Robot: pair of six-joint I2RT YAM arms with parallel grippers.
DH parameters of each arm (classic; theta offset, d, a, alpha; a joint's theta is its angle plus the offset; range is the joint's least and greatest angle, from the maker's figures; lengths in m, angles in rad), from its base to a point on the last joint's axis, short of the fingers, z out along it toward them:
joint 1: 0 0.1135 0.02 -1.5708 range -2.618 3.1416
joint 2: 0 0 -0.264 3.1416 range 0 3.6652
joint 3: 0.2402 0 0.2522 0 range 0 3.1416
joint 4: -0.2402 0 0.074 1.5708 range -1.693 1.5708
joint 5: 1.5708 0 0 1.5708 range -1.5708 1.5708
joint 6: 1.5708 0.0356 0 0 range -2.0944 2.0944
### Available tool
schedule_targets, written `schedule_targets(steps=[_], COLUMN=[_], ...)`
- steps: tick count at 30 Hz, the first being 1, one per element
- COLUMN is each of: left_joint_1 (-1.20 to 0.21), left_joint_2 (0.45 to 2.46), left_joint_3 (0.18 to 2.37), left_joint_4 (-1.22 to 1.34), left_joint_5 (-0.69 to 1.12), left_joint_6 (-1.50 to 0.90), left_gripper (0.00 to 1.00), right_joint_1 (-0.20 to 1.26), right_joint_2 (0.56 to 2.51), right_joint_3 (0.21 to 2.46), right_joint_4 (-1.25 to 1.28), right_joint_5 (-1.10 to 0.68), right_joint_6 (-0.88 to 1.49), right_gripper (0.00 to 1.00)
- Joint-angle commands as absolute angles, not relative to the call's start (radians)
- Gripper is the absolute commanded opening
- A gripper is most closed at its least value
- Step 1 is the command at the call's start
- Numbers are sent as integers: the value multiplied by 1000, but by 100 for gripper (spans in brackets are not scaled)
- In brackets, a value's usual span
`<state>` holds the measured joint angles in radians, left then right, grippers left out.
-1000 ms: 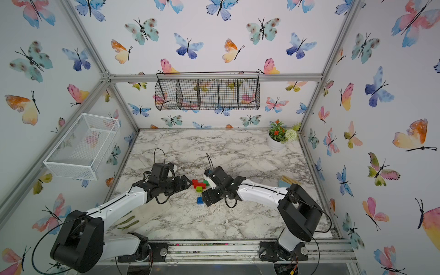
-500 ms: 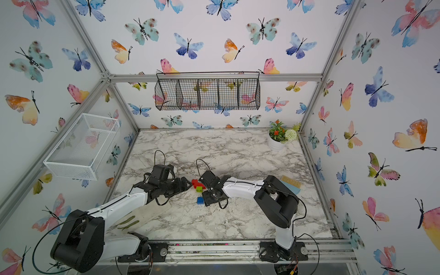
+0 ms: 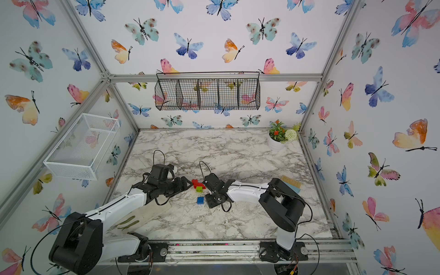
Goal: Assemble the letter v with lego
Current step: Pick up the lego brick from the center of the board.
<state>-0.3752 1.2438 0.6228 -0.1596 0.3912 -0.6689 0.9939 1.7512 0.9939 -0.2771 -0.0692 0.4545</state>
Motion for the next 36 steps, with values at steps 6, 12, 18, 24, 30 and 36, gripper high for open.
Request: schedule_targets(steps=[6, 12, 18, 24, 30, 36], left_joint_1=[-399, -426, -443, -484, -523, -526], left_joint_2=[1176, 1151, 1145, 1176, 1210, 1227], left_joint_3=[620, 612, 564, 561, 575, 584], left_joint_4=[-18, 128, 332, 339, 319, 280], left_joint_5=[616, 773, 907, 927, 921, 887], left_joint_6=[-771, -813, -903, -884, -849, -830], left_gripper=[75, 71, 70, 64, 59, 35], right_joint_1=[894, 838, 731, 718, 710, 709], right_joint_2=[1502, 1349, 1376, 1451, 1513, 1527], right_joint_3=[845, 661, 672, 767, 844, 860], right_joint_4=[144, 496, 513, 383, 307, 285], right_joint_5=[-252, -525, -825, -892, -910, -905], right_joint_6=[197, -71, -175, -312, -357, -378], right_gripper=[6, 2, 2, 2, 2, 2])
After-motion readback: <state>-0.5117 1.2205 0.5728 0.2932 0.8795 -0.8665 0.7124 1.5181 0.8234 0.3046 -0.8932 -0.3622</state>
